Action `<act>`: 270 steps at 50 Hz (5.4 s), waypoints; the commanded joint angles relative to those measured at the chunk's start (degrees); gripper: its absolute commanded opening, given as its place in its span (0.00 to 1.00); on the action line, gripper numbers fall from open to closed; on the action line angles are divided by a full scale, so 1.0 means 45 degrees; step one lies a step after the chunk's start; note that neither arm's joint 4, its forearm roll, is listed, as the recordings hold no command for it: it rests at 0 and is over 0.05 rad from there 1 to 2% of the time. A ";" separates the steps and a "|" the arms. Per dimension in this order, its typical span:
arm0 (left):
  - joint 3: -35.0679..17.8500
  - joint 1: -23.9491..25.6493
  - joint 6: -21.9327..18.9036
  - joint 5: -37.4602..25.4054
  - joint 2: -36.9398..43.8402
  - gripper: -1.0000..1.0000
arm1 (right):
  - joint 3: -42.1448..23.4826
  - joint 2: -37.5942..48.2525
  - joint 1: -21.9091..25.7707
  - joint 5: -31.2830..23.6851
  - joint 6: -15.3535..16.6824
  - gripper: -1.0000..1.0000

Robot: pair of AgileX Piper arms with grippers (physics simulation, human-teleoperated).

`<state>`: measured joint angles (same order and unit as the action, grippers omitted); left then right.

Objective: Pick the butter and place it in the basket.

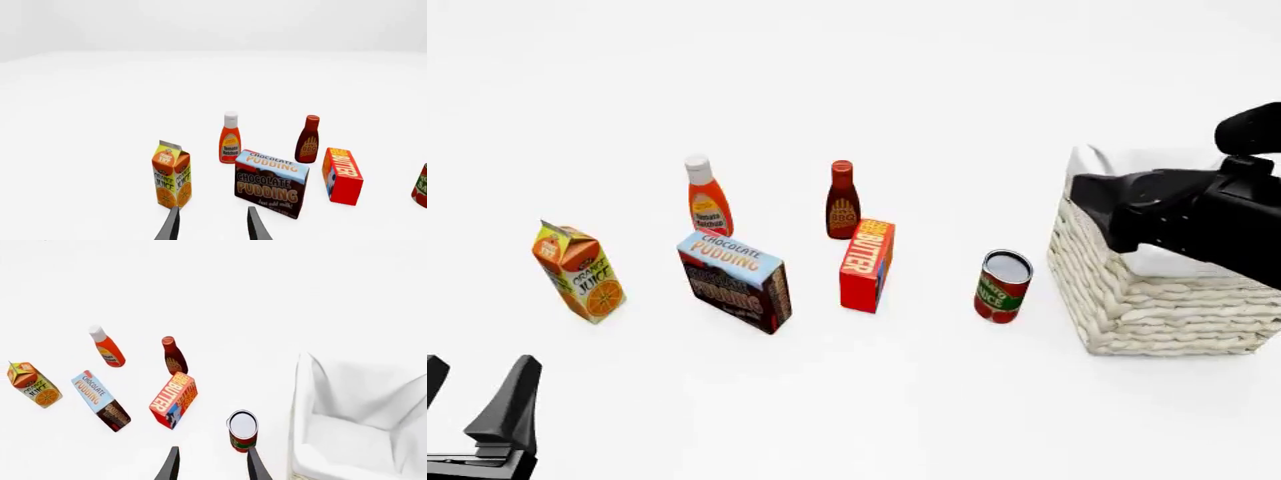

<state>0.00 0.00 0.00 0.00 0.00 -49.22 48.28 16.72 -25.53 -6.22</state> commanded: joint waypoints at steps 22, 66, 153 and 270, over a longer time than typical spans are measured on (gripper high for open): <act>0.0000 0.0000 0.0000 0.0000 0.0000 1.00 | -0.2601 0.2475 0.0140 -0.1509 -0.1783 1.00; 0.0000 0.0000 0.0000 0.0000 0.0000 1.00 | -0.5343 0.5869 0.0526 -0.1712 -0.5091 1.00; 0.0000 0.0000 0.0000 0.0000 0.0000 1.00 | -0.9116 1.1046 -0.0373 -0.2234 -0.7377 1.00; 0.0000 0.0000 0.0000 0.0000 0.0000 1.00 | -1.2116 1.6287 0.1421 -0.2343 -0.8005 1.00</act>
<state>0.00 0.00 0.00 0.00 0.00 -103.37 120.55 22.76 -36.17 -42.13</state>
